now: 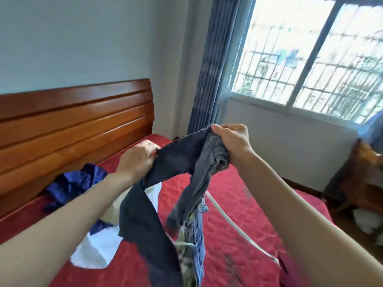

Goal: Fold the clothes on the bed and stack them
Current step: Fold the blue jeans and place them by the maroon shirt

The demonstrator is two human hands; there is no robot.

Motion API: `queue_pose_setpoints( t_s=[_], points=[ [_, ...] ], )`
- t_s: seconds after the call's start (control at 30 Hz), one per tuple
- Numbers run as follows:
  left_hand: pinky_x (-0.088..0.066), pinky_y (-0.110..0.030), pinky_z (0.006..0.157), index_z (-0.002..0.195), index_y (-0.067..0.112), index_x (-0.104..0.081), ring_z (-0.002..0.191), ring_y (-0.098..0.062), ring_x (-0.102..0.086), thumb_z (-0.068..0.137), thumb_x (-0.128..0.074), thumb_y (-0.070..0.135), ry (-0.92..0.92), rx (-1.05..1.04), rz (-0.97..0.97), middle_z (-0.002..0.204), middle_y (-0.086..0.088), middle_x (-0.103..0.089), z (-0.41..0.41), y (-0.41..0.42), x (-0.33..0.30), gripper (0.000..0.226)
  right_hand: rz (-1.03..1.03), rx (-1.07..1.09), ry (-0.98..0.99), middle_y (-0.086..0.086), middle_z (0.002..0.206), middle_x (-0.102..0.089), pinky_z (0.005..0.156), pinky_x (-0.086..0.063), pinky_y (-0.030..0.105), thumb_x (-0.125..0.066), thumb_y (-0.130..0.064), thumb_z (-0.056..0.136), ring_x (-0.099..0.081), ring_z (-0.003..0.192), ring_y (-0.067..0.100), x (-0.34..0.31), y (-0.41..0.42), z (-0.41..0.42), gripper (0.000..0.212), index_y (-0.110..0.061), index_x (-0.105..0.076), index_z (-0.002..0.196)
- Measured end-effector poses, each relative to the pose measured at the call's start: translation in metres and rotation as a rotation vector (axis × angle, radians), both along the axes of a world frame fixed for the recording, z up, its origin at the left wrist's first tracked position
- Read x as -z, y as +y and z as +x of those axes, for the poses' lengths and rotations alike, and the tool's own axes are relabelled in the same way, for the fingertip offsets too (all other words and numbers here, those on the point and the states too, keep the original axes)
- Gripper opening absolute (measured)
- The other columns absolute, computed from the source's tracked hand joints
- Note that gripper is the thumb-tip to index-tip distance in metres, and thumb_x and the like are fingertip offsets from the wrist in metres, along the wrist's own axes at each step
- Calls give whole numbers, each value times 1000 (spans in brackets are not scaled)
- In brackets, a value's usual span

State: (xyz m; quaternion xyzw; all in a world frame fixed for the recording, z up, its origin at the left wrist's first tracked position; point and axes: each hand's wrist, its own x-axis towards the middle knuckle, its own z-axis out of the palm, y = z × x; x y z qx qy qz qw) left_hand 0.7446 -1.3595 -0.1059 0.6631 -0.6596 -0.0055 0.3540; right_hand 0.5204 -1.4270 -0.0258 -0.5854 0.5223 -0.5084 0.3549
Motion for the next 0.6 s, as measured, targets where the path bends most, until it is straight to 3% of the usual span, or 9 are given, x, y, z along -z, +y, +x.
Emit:
queue_pose_setpoints(
  t_s=[0.07, 0.13, 0.2, 0.27, 0.33, 0.43, 0.47, 0.53, 0.6],
  points=[
    [-44, -34, 86, 109, 11, -69, 108, -27, -59, 97, -53, 17, 13, 73, -78, 117, -8, -63, -32, 14, -39, 21, 40, 62, -52, 2, 55, -54, 57, -53, 39, -78, -27, 67, -54, 54, 18, -38, 4, -8, 30, -2, -66, 56],
    [-47, -38, 88, 110, 11, -68, 105, -28, -60, 98, -49, 35, 90, 154, -145, 114, -9, -64, -66, 35, -66, 33, 50, 129, -68, -3, 46, -48, 47, -41, 30, -79, -23, 67, -47, 47, 18, -63, 9, -18, 39, -10, -55, 38],
    [-50, -39, 90, 124, 18, -61, 105, -22, -61, 88, -41, 66, 175, 216, -139, 119, -5, -64, -100, 57, -83, 64, 61, 168, -94, 0, 52, -54, 49, -50, 31, -78, -18, 68, -58, 55, 22, -78, 13, -29, 35, -13, -55, 42],
    [-49, -35, 92, 138, 22, -48, 110, -17, -60, 78, -48, 77, 158, 192, -136, 128, 1, -61, -130, 69, -85, 82, 84, 192, -145, 7, 65, -63, 66, -60, 39, -77, -13, 69, -68, 73, 27, -85, 17, -42, 23, -9, -60, 55],
    [-49, -31, 90, 135, 20, -49, 107, -16, -61, 83, -60, 63, 156, 131, -180, 125, 0, -62, -157, 71, -80, 69, 104, 206, -200, 11, 71, -66, 71, -61, 40, -77, -9, 69, -70, 77, 28, -88, 21, -59, 19, -5, -61, 59],
    [-51, -23, 73, 108, 12, -68, 79, -17, -68, 94, -59, 35, 290, 72, -301, 90, 2, -71, -191, 69, -76, 29, 113, 196, -212, 8, 64, -63, 67, -60, 33, -79, -7, 69, -67, 68, 24, -91, 31, -88, 24, -6, -60, 56],
    [-44, -13, 63, 102, 11, -70, 68, -14, -65, 96, -58, 31, 321, 47, -328, 77, 6, -67, -200, 69, -77, 25, 117, 185, -211, 8, 62, -62, 65, -60, 33, -80, -6, 69, -66, 64, 23, -90, 35, -99, 25, -6, -60, 54],
    [-33, -9, 51, 98, 11, -71, 59, -11, -58, 98, -56, 29, 375, 24, -344, 61, 13, -56, -213, 69, -79, 23, 142, 134, -225, 10, 64, -64, 65, -61, 34, -80, -3, 70, -65, 59, 22, -86, 42, -122, 21, -5, -64, 57],
    [-34, -10, 52, 99, 13, -71, 59, -8, -59, 98, -54, 28, 403, 15, -321, 65, 11, -60, -220, 69, -83, 22, 175, 37, -231, 15, 72, -65, 68, -61, 35, -79, -2, 73, -66, 63, 25, -80, 52, -141, 9, 3, -71, 72]
  ],
)
